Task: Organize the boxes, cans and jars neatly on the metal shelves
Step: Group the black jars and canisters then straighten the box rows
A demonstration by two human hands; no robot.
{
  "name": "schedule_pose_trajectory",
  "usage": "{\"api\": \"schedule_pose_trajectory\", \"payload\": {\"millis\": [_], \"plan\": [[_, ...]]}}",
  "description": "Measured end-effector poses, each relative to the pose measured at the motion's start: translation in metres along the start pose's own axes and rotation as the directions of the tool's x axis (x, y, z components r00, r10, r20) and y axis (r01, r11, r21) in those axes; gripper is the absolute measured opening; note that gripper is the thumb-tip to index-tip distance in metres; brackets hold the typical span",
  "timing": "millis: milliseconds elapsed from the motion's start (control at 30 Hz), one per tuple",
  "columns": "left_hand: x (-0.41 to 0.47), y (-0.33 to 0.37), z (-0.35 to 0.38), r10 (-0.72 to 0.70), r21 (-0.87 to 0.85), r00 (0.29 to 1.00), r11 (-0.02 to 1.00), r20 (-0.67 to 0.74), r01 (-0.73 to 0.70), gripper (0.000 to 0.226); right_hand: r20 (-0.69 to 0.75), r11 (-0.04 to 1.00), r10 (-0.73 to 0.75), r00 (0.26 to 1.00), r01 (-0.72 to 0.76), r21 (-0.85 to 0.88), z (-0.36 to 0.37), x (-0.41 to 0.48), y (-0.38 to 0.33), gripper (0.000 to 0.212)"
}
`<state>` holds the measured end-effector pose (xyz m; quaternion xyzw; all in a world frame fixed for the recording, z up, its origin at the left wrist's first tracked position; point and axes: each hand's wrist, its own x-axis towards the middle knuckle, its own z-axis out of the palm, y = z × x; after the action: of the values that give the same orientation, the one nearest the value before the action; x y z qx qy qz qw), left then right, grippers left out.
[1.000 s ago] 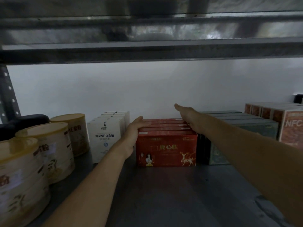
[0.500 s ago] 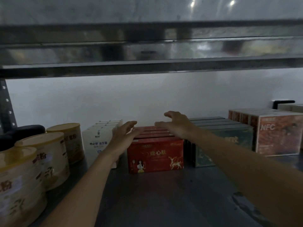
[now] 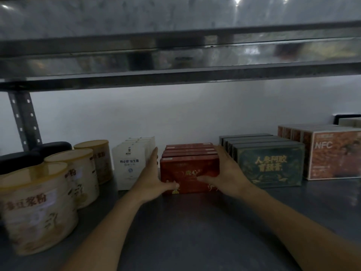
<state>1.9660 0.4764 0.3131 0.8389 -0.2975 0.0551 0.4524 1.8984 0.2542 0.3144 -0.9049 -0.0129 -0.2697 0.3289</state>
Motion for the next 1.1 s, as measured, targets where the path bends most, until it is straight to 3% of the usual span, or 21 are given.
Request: {"api": "schedule_pose_trajectory", "payload": {"millis": [100,200,367,933,1100], "plan": [[0.000,-0.011,0.008,0.047,0.041,0.999,0.998,0.020,-0.048,0.097,-0.055,0.988,0.110,0.992,-0.103,0.112,0.004,-0.003,0.004,0.122],[0.001,-0.017,0.012,0.057,0.081,0.998,0.995,0.018,-0.058,0.087,-0.044,0.970,0.183,0.982,-0.174,0.171,0.003,-0.007,0.008,0.106],[0.004,-0.023,0.014,0.078,0.099,0.997,0.992,0.009,-0.079,0.091,0.030,0.972,0.188,0.982,-0.190,0.136,0.007,-0.014,0.012,0.073],[0.005,-0.026,0.015,0.022,0.108,1.000,0.994,-0.008,-0.021,0.088,0.041,0.971,0.224,0.974,-0.226,0.078,0.008,-0.017,0.009,0.071],[-0.001,-0.018,0.017,0.000,0.119,0.999,0.993,-0.033,0.004,0.085,-0.001,0.968,0.250,0.968,-0.250,0.021,0.002,-0.026,-0.003,0.061]]}}
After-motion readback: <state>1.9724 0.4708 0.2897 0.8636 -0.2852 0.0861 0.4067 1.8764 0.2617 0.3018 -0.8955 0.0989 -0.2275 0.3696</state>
